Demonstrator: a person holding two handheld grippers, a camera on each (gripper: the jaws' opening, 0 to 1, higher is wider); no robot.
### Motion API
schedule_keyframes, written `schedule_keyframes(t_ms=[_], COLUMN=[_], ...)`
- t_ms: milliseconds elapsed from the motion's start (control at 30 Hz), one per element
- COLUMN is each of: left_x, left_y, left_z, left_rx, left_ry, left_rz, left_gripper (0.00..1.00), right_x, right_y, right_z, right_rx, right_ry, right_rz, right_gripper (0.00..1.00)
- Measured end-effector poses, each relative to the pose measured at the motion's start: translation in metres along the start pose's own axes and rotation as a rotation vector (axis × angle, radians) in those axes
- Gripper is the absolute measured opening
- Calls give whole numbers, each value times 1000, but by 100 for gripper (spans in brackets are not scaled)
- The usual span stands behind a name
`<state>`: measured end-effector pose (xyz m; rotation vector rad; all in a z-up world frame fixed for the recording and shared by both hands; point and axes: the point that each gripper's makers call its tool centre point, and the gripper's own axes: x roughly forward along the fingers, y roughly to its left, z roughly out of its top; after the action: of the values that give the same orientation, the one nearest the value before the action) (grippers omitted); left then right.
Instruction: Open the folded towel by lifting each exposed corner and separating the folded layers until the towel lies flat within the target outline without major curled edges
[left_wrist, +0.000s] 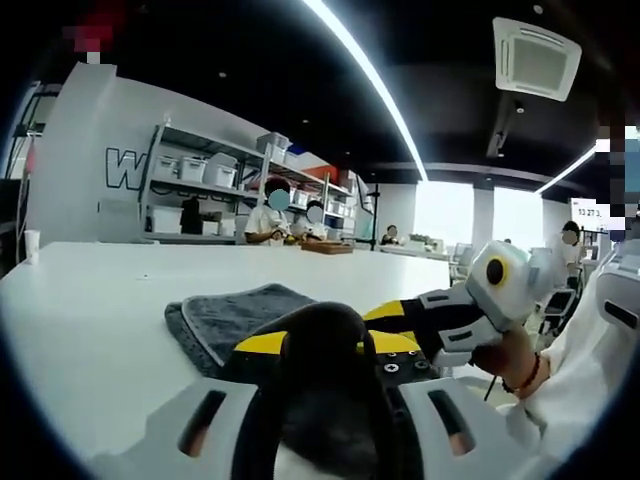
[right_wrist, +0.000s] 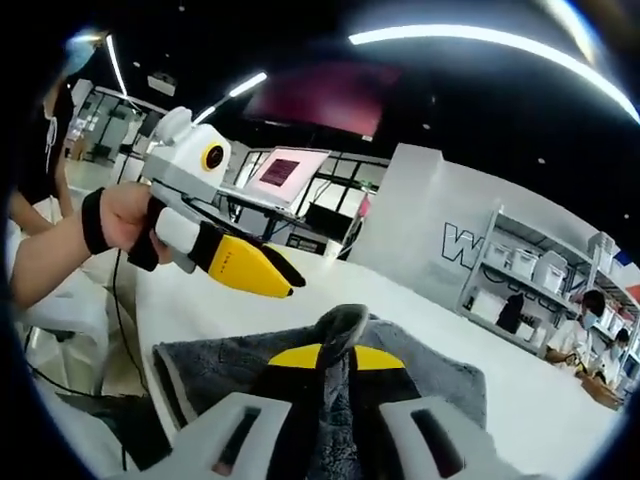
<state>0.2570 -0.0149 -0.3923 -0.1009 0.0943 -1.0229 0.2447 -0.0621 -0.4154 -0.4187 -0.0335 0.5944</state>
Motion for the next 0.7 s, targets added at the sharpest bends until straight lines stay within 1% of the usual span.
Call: schedule_keyframes(t_ms=[33, 67, 100, 200, 300, 400, 500, 600, 700], left_x=[0, 0, 0, 0, 1, 1, 1, 1, 3], left_y=[0, -1, -1, -2, -2, -3, -2, -2, -1], left_z=[0, -1, -2, -2, -1, 0, 0, 1, -1], left_rx=[-3, -4, -3, -3, -1, -1, -2, -12, -12], left_ry=[-1, 0, 2, 2, 3, 0, 3, -9, -3], left_rz=[0, -3, -2, -4, -4, -5, -1, -1, 3], left_gripper=[29, 29, 29, 29, 29, 29, 29, 29, 29], right_x=[0, 0, 1, 6, 7, 12, 16, 19, 21], right_y=[0, 4, 3, 1, -1, -1, 0, 1, 3], right_z=[-1, -4, -5, -6, -7, -3, -1, -1, -4], right_rx=[7, 56, 87, 97, 115, 151, 156, 168, 175], right_ry=[2, 8, 13, 5, 11, 1, 2, -2, 8], right_rz=[1, 14, 15, 34, 35, 58, 63, 73, 80], right_gripper=[4, 7, 9, 7, 7, 8, 8, 7, 5])
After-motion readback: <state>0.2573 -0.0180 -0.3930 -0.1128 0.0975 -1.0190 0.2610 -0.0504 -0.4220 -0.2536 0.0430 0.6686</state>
